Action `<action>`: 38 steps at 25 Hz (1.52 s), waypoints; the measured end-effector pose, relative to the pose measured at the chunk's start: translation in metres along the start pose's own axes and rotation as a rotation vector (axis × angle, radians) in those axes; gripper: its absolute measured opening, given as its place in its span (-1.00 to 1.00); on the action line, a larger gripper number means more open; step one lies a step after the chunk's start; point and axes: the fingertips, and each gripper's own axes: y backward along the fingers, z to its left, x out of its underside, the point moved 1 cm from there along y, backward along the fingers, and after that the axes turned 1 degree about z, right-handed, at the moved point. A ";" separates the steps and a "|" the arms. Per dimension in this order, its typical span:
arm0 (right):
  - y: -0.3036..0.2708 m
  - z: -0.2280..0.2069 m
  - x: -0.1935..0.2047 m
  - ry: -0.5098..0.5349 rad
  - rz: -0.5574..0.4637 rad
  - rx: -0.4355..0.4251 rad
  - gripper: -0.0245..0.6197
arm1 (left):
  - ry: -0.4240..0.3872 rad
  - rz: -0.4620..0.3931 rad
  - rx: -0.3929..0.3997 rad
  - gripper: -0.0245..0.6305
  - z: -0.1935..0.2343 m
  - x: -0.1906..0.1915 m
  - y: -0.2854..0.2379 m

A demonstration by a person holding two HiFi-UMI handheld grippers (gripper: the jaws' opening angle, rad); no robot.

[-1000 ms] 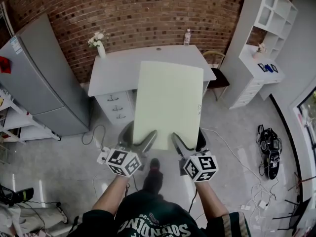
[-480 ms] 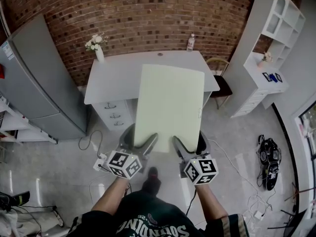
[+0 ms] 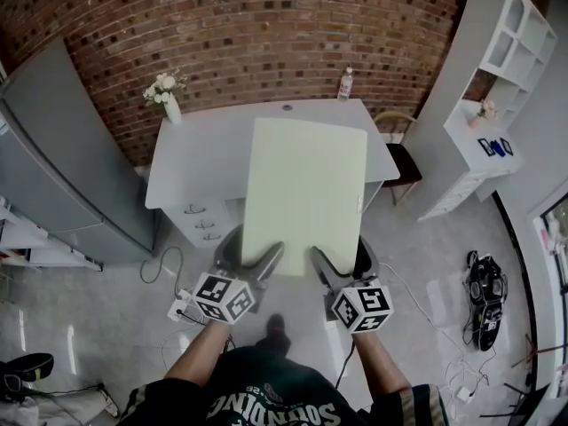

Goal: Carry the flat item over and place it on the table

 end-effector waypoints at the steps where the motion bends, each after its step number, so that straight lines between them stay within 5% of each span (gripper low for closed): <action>1: -0.008 -0.002 -0.002 0.000 0.000 -0.001 0.48 | 0.001 0.000 0.000 0.37 0.006 -0.003 -0.006; 16: -0.106 -0.018 -0.014 0.008 0.001 -0.009 0.47 | 0.007 0.000 -0.004 0.37 0.081 -0.021 -0.070; 38: -0.146 -0.030 -0.017 -0.001 0.017 -0.025 0.46 | 0.009 0.013 -0.017 0.37 0.109 -0.025 -0.098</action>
